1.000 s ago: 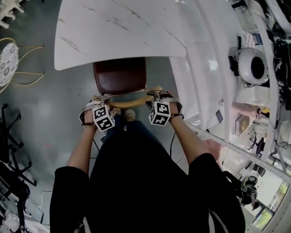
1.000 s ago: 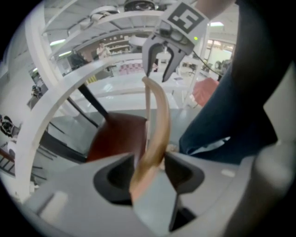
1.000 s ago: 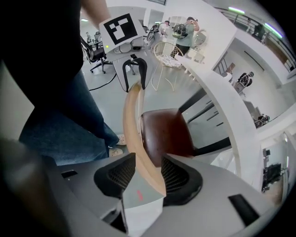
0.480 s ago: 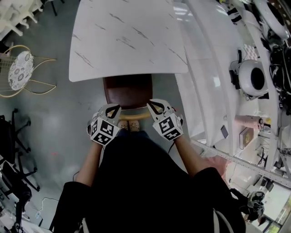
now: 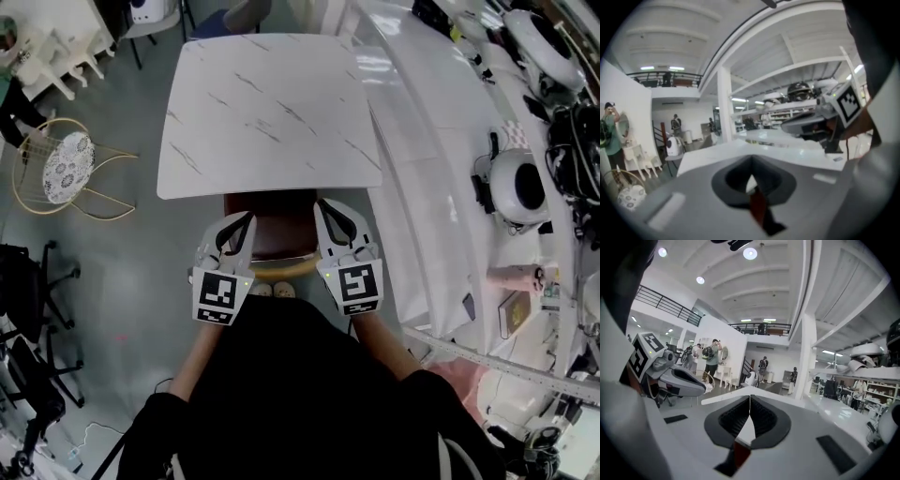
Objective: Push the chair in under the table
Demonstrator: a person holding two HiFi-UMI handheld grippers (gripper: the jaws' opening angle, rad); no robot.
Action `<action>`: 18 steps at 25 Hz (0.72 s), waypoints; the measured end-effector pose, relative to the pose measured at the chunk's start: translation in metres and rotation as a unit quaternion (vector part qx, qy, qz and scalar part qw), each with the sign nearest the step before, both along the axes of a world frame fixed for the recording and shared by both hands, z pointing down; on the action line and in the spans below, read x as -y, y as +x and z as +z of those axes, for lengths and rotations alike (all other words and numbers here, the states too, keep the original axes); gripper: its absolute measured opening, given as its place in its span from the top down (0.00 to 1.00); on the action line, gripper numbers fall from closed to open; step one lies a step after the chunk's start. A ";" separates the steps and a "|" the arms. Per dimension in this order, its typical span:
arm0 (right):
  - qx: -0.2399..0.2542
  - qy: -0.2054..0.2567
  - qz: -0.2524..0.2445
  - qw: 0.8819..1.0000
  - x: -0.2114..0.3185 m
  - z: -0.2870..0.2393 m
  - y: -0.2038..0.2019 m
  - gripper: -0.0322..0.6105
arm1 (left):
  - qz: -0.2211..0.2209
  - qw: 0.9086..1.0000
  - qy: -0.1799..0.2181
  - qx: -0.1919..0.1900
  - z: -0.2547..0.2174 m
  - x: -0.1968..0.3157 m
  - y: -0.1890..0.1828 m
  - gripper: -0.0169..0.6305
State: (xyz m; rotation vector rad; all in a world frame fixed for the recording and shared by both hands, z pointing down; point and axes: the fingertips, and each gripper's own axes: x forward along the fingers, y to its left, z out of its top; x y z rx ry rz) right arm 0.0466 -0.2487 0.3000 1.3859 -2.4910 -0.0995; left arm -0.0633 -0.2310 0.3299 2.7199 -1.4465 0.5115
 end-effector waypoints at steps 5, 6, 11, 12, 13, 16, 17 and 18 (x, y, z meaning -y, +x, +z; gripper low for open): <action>0.037 0.062 0.027 0.997 -0.002 -0.053 0.018 0.92 | -0.066 0.994 0.034 -0.078 -0.047 0.007 -0.010 0.96; 0.044 0.068 0.033 0.996 -0.003 -0.060 0.022 0.92 | -0.077 0.992 0.040 -0.090 -0.055 0.007 -0.012 0.96; 0.083 0.076 0.050 0.992 -0.006 -0.080 0.035 0.92 | -0.112 0.985 0.084 -0.098 -0.094 0.002 -0.021 0.96; 0.088 0.073 0.050 0.992 -0.006 -0.080 0.036 0.92 | -0.115 0.985 0.091 -0.095 -0.100 0.001 -0.020 0.96; 0.092 0.070 0.049 0.992 -0.006 -0.080 0.036 0.92 | -0.116 0.984 0.097 -0.093 -0.104 -0.001 -0.020 0.96; 0.105 0.068 0.040 0.991 -0.008 -0.082 0.033 0.92 | -0.117 0.983 0.108 -0.087 -0.112 -0.005 -0.015 0.96; 0.106 0.070 0.038 0.991 -0.009 -0.083 0.032 0.92 | -0.116 0.983 0.109 -0.086 -0.113 -0.006 -0.013 0.96; 0.106 0.071 0.036 0.991 -0.009 -0.085 0.032 0.92 | -0.116 0.983 0.109 -0.085 -0.114 -0.007 -0.011 0.96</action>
